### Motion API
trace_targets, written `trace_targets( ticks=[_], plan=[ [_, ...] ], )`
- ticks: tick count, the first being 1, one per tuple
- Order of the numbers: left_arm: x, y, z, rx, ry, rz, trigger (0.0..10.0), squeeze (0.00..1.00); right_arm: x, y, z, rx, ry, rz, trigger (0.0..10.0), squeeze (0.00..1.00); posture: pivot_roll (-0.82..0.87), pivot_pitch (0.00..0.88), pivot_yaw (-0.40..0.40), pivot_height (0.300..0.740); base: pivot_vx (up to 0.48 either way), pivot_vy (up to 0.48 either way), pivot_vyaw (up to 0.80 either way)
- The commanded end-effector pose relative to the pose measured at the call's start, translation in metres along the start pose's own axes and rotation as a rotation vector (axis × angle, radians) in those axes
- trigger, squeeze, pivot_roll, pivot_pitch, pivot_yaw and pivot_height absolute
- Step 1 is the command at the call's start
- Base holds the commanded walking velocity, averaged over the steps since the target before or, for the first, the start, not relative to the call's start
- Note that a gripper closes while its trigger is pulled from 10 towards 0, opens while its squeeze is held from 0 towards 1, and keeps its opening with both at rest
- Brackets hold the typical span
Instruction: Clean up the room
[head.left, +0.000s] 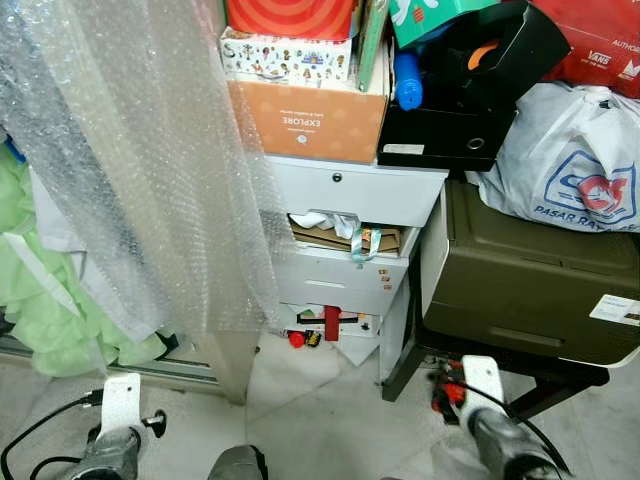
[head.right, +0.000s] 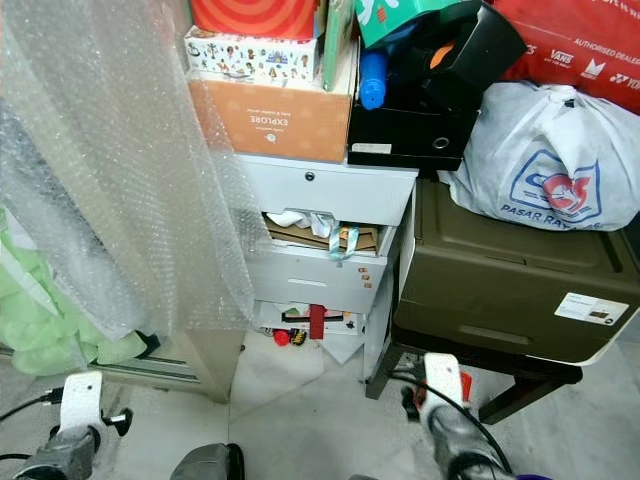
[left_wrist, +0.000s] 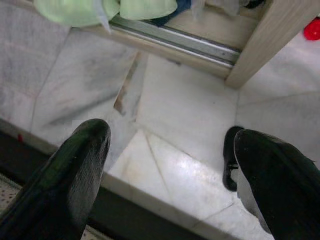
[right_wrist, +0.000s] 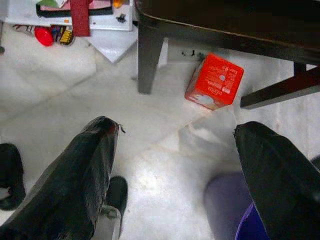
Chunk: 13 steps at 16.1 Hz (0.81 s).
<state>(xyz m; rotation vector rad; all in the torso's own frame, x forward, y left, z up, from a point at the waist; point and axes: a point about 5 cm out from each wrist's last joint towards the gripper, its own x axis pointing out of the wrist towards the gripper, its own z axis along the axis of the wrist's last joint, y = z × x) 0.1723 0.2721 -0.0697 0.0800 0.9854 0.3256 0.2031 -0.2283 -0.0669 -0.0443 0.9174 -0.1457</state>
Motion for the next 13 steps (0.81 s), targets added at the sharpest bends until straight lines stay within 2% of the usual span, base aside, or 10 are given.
trace_targets(
  ticks=[1, 2, 3, 7, 8, 10, 13],
  plan=[
    [0.0, -0.001, 0.002, 0.008, 0.006, -0.004, 10.0, 0.0, 0.0, 0.003, -0.004, 0.046, 0.04, -0.005, 10.0, 0.0, 0.0, 0.043, -0.028, 0.74, 0.0, 0.0, 0.0],
    [0.001, -0.003, 0.005, 0.003, -0.002, -0.009, 10.0, 0.0, 0.0, 0.004, -0.005, 0.083, 0.051, -0.003, 10.0, 0.0, 0.0, 0.043, -0.028, 0.74, 0.0, 0.0, 0.0],
    [0.002, -0.007, 0.013, 0.005, -0.02, -0.025, 10.0, 0.0, 0.001, 0.008, -0.005, 0.078, 0.064, 0.019, 10.0, 0.0, 0.0, 0.037, -0.025, 0.74, 0.0, 0.0, 0.0],
    [0.002, -0.009, 0.019, 0.013, -0.028, -0.034, 10.0, 0.0, 0.001, 0.018, -0.003, -0.017, 0.078, 0.054, 10.0, 0.0, 0.0, 0.032, -0.025, 0.74, 0.0, 0.199, 0.0],
    [0.002, -0.01, 0.021, 0.015, -0.031, -0.035, 10.0, 0.0, 0.002, 0.02, -0.002, -0.019, 0.076, 0.059, 10.0, 0.0, 0.0, 0.027, -0.025, 0.74, 0.0, 0.285, -0.8],
    [0.003, -0.015, 0.023, 0.015, -0.034, -0.039, 10.0, 0.0, 0.002, 0.021, 0.001, -0.04, 0.072, 0.06, 10.0, 0.0, 0.0, 0.027, -0.025, 0.74, 0.0, 0.287, 0.0],
    [0.002, -0.026, 0.023, 0.017, -0.035, -0.05, 10.0, 0.0, 0.001, 0.019, -0.007, -0.049, 0.073, 0.06, 10.0, 0.0, 0.0, 0.025, -0.025, 0.74, 0.0, 0.289, 0.0]
  ],
)
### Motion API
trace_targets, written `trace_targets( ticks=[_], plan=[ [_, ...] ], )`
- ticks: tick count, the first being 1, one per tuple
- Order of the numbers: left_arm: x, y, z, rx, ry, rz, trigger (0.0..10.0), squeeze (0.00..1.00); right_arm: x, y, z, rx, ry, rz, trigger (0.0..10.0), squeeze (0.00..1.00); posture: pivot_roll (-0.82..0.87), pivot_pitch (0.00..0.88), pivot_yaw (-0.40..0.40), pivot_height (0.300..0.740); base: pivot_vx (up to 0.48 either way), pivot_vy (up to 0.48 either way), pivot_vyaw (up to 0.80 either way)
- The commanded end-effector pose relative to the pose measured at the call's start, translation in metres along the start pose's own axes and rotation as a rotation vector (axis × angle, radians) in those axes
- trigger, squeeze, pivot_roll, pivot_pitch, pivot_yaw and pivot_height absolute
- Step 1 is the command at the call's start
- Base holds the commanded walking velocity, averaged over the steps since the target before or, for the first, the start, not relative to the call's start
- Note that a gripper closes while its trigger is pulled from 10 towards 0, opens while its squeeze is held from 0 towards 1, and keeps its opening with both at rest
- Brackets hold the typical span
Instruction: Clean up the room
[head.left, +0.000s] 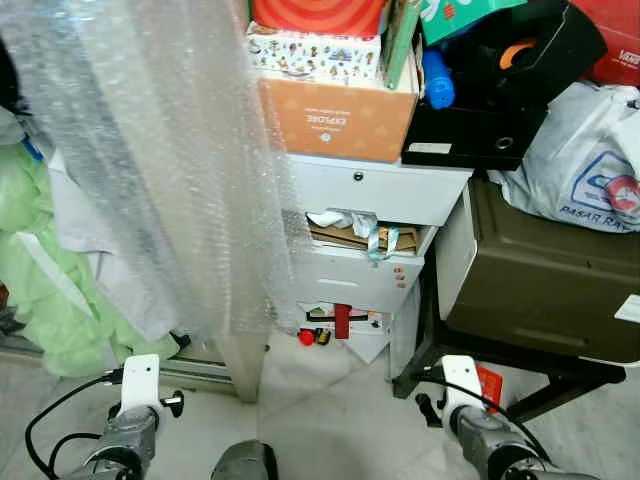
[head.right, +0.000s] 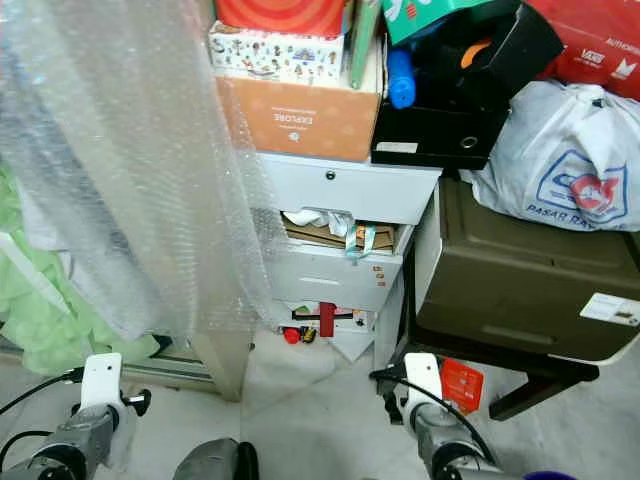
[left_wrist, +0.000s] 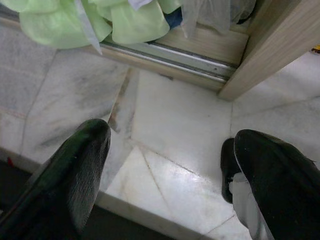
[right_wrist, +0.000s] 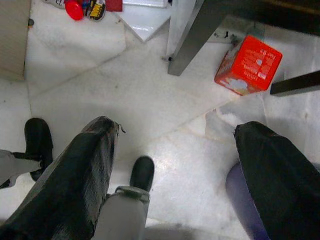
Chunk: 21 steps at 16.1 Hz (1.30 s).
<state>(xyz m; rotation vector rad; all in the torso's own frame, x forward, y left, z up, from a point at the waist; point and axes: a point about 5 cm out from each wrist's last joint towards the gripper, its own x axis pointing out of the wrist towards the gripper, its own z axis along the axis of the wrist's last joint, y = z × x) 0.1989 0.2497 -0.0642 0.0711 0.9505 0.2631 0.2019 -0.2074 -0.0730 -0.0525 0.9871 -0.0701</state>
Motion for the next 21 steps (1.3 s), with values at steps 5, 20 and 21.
trace_targets(
  ticks=[5, 20, 21],
  plan=[
    [0.0, -0.005, 0.002, 0.003, 0.001, 0.005, 10.0, 0.0, -0.001, -0.001, -0.005, -0.031, 0.007, 0.005, 10.0, 0.0, 0.0, 0.034, -0.027, 0.74, 0.0, 0.332, 0.0],
    [0.0, -0.038, 0.018, 0.051, -0.071, -0.032, 10.0, 0.0, -0.001, -0.002, -0.003, -0.08, -0.019, 0.004, 10.0, 0.0, 0.0, 0.049, -0.017, 0.74, 0.0, 0.05, 0.0],
    [-0.001, -0.039, 0.014, 0.048, -0.071, -0.033, 10.0, 0.0, -0.001, -0.002, -0.003, -0.083, -0.022, 0.005, 10.0, 0.0, 0.0, 0.049, -0.017, 0.74, 0.0, 0.0, 0.0]
  ],
)
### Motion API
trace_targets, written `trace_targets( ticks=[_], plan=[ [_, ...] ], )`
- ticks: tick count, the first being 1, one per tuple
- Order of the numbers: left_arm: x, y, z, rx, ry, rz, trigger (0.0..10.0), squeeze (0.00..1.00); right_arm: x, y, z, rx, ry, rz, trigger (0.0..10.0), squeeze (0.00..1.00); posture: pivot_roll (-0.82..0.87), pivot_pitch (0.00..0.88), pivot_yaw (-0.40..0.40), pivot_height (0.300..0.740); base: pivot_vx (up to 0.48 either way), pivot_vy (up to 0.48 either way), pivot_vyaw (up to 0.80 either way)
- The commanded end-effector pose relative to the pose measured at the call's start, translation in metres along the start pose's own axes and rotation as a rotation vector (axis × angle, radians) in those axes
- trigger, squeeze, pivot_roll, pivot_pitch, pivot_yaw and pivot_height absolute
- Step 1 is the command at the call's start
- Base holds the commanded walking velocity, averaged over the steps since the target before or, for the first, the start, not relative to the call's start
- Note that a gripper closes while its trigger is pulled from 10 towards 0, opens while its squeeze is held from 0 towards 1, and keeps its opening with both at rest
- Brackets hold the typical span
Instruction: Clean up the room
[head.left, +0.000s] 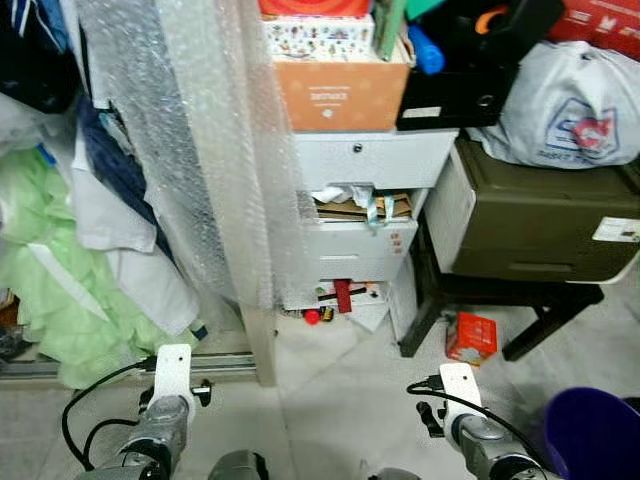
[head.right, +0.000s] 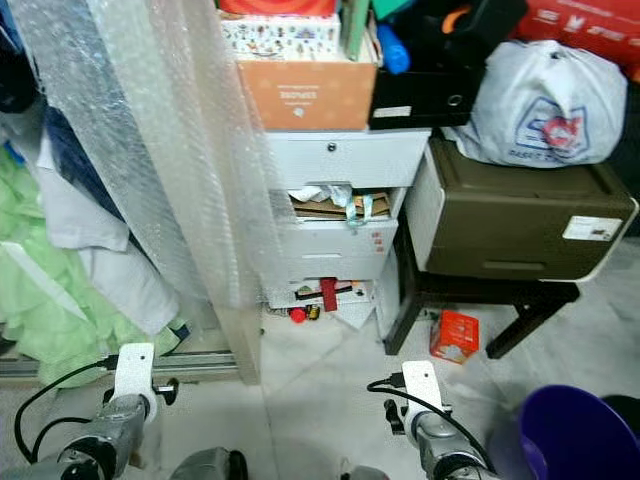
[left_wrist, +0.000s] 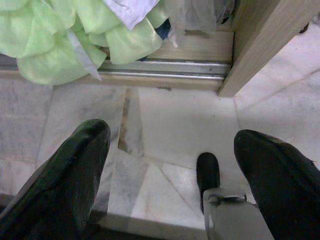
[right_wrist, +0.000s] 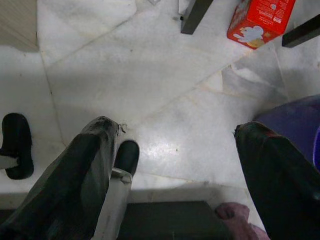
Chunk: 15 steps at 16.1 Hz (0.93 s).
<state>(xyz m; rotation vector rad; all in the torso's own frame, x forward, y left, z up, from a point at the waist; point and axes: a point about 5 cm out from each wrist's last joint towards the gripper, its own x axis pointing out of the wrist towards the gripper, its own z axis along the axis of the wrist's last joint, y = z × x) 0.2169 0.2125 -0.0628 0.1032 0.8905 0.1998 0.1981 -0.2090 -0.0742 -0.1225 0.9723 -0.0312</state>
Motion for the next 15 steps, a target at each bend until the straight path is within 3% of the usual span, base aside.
trace_targets(
  ticks=[1, 5, 10, 13, 15],
  plan=[
    [-0.001, 0.001, -0.004, -0.008, 0.0, 0.011, 10.0, 0.0, 0.0, 0.0, 0.001, -0.006, -0.004, 0.004, 10.0, 0.0, 0.0, 0.049, -0.017, 0.74, 0.0, 0.0, 0.0],
    [-0.002, 0.021, -0.012, -0.029, 0.011, 0.028, 10.0, 0.0, 0.0, -0.001, 0.002, -0.012, -0.009, 0.003, 10.0, 0.0, 0.0, 0.048, -0.015, 0.74, 0.0, 0.0, -0.53],
    [-0.007, 0.075, -0.019, -0.022, 0.022, 0.063, 10.0, 0.0, 0.0, -0.001, 0.002, -0.015, -0.007, 0.003, 10.0, 0.0, 0.0, 0.047, -0.015, 0.74, 0.0, 0.0, -0.09],
    [-0.008, 0.077, -0.021, -0.025, 0.025, 0.061, 10.0, 0.0, 0.0, -0.001, 0.002, -0.018, -0.007, 0.004, 10.0, 0.0, 0.0, 0.046, -0.015, 0.74, 0.0, 0.0, -0.74],
    [-0.005, 0.067, -0.015, -0.028, 0.019, 0.045, 10.0, 0.0, 0.0, -0.001, 0.003, -0.024, -0.009, 0.004, 10.0, 0.0, 0.0, 0.046, -0.015, 0.74, 0.0, 0.0, -0.23]
  ],
)
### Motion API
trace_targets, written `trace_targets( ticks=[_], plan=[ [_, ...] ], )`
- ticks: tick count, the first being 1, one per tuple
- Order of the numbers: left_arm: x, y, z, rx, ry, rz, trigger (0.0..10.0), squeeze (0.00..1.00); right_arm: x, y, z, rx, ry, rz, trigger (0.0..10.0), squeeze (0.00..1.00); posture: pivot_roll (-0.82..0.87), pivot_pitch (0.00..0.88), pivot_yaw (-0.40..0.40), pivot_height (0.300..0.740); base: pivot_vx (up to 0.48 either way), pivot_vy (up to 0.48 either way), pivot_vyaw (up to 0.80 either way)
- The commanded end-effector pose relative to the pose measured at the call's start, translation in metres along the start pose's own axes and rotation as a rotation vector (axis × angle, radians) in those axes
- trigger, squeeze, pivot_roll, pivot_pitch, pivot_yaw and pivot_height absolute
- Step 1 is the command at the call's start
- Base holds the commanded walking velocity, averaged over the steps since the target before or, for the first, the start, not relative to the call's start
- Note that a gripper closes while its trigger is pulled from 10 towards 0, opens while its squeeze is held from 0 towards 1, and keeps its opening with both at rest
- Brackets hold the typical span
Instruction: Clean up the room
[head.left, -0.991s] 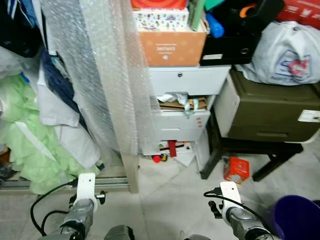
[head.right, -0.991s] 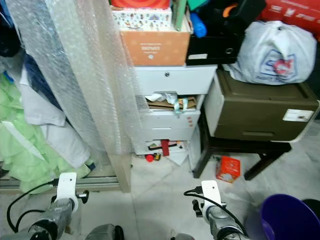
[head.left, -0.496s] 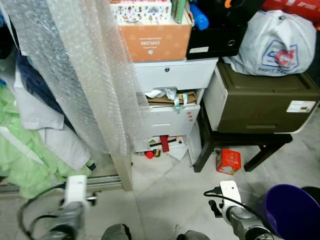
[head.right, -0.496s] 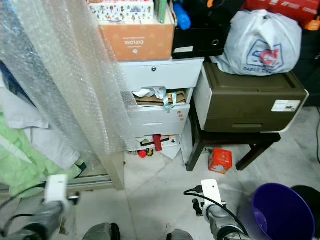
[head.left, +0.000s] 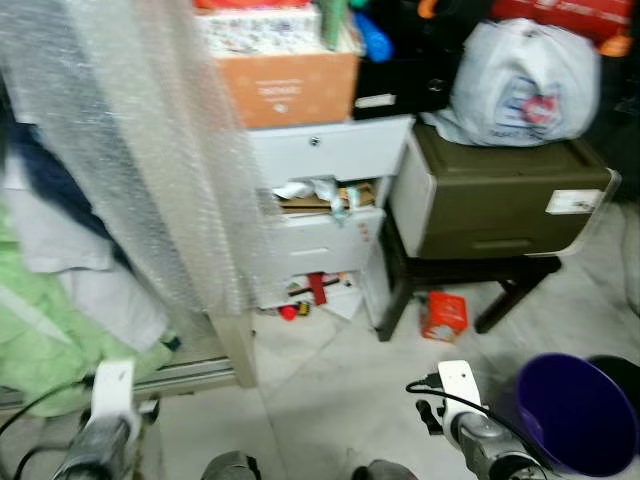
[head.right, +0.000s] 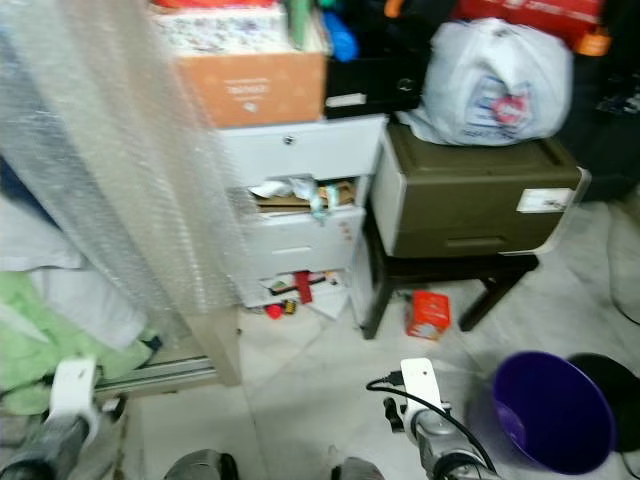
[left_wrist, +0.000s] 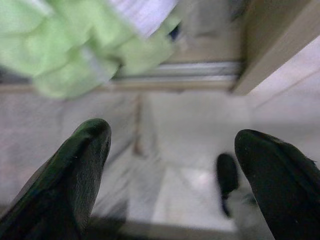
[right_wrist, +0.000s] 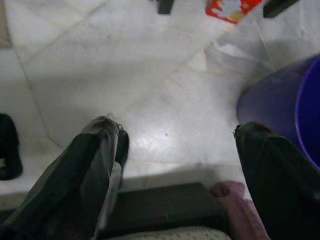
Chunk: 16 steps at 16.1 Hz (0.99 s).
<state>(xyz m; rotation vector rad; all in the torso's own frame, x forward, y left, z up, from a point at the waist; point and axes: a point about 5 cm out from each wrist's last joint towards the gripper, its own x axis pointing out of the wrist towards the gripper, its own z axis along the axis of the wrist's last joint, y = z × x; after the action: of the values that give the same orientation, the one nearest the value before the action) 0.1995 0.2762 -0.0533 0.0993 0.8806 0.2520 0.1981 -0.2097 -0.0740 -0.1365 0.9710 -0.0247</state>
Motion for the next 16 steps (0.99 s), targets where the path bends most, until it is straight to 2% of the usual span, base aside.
trace_targets(
  ticks=[1, 2, 3, 6, 8, 12, 14, 16],
  plan=[
    [0.0, -0.007, -0.003, -0.002, 0.02, -0.008, 10.0, 0.0, 0.0, 0.0, 0.003, -0.012, -0.008, 0.005, 10.0, 0.0, 0.0, 0.046, -0.015, 0.74, 0.0, 0.0, 0.0],
    [0.001, -0.012, -0.001, -0.003, 0.017, -0.014, 10.0, 0.0, 0.0, 0.0, 0.003, -0.014, -0.009, 0.005, 10.0, 0.0, 0.0, 0.046, -0.015, 0.74, 0.0, 0.0, 0.0],
    [0.002, -0.024, 0.002, -0.011, 0.012, -0.028, 10.0, 0.0, 0.0, 0.0, 0.003, -0.018, -0.009, 0.005, 10.0, 0.0, 0.0, 0.046, -0.015, 0.74, 0.0, 0.266, 0.0],
    [0.002, -0.048, 0.004, -0.007, 0.006, -0.052, 10.0, 0.0, 0.0, -0.001, 0.003, -0.025, -0.008, 0.005, 10.0, 0.0, 0.0, 0.035, -0.016, 0.74, 0.0, 0.354, 0.0],
    [0.002, -0.055, 0.003, -0.004, 0.006, -0.059, 10.0, 0.0, 0.0, -0.001, 0.003, -0.029, -0.007, 0.006, 10.0, 0.0, 0.0, 0.033, -0.016, 0.74, 0.0, 0.394, -0.25],
    [0.001, -0.058, 0.001, 0.0, 0.009, -0.057, 10.0, 0.0, 0.0, -0.001, 0.003, -0.03, -0.012, 0.007, 10.0, 0.0, 0.0, 0.033, -0.016, 0.74, 0.0, 0.436, -0.23],
    [0.001, -0.052, -0.002, -0.001, 0.012, -0.052, 10.0, 0.0, 0.0, 0.0, 0.003, -0.03, -0.013, 0.009, 10.0, 0.0, 0.0, 0.039, -0.016, 0.74, 0.0, 0.441, 0.0],
    [0.001, -0.038, -0.004, -0.001, 0.015, -0.039, 10.0, 0.0, 0.0, 0.0, 0.003, -0.031, -0.014, 0.011, 10.0, 0.0, 0.0, 0.042, -0.014, 0.74, 0.0, 0.441, 0.0]
  ],
)
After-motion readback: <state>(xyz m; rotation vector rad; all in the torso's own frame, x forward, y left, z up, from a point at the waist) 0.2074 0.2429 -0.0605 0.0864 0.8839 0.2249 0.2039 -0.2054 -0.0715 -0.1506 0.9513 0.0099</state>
